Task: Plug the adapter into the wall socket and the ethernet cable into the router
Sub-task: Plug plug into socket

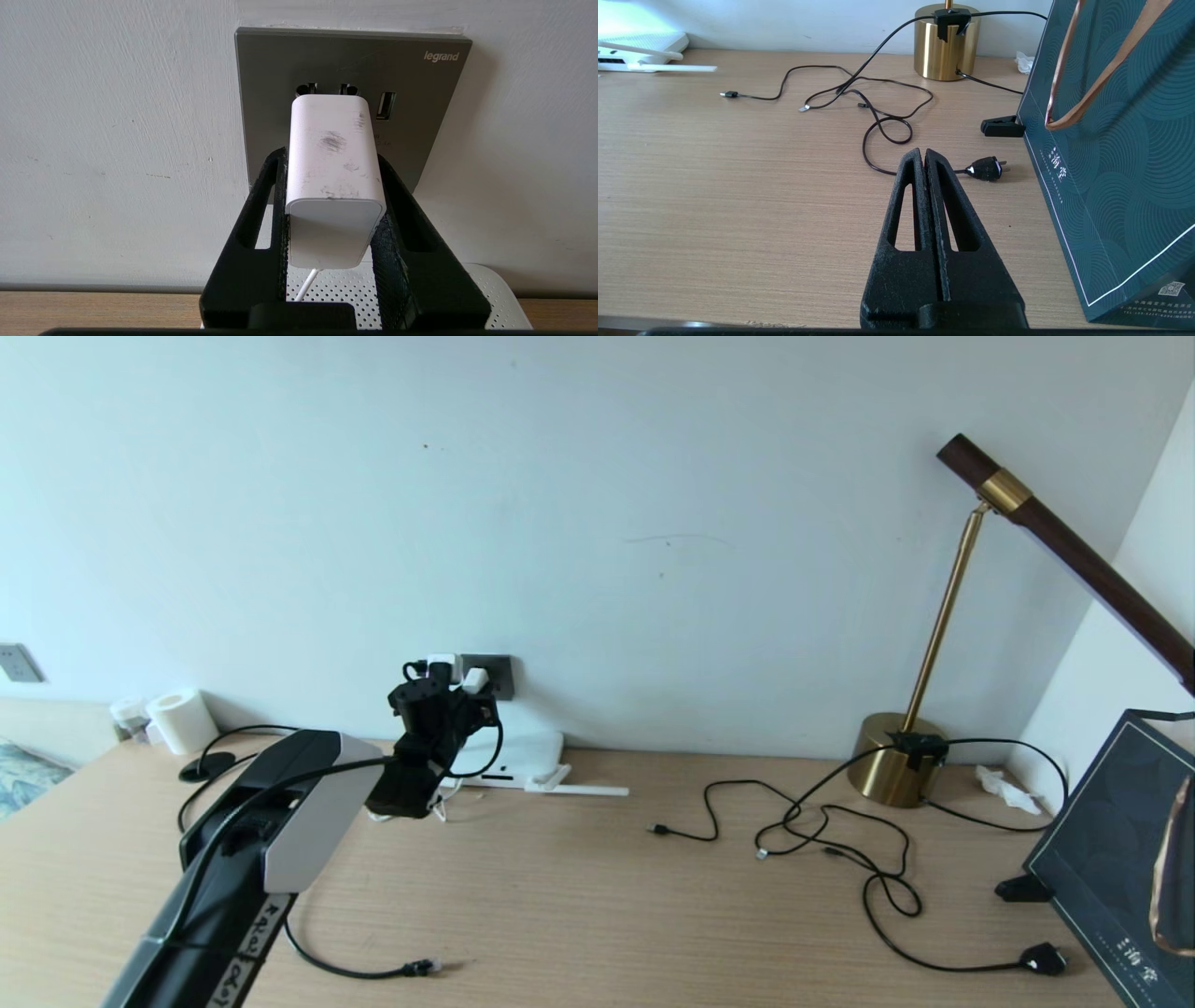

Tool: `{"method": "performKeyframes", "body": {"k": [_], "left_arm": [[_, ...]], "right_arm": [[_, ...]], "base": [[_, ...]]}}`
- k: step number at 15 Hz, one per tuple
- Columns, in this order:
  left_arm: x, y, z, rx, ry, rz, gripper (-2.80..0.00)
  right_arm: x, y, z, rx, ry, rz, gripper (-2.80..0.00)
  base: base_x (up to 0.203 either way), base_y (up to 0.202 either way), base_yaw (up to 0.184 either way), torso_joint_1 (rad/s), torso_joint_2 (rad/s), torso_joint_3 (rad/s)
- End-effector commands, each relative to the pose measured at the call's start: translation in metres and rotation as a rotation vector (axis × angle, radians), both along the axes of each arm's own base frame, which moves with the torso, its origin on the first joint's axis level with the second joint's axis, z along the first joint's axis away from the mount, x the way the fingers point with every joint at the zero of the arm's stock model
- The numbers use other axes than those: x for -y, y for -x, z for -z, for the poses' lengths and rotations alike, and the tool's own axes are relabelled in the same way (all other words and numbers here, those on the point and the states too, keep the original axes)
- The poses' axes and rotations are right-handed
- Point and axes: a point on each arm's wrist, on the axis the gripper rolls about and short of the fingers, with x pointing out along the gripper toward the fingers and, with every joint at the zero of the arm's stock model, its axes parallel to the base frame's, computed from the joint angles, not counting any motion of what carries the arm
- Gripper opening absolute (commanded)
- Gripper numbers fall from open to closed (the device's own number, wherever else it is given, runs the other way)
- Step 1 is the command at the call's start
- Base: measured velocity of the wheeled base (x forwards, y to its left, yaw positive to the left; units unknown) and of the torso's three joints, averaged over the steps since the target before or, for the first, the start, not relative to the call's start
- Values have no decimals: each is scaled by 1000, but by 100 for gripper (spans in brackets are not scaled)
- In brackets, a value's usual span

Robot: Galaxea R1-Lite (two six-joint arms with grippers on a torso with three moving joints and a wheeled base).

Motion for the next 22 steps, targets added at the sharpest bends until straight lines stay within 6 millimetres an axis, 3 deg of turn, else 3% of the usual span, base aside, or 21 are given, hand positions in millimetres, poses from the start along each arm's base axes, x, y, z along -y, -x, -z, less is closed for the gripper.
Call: {"method": "performKeyframes", "body": {"k": [1,22], "left_arm": [[0,0,-2,9,2,-2,-280],[18,5,-16,39,6,6,-280]], "right_arm": [[0,0,0,0,0,0,-280],[0,0,0,0,0,0,-280]], "base": [[0,0,0,0,0,0],[0,0,0,0,0,0]]}}
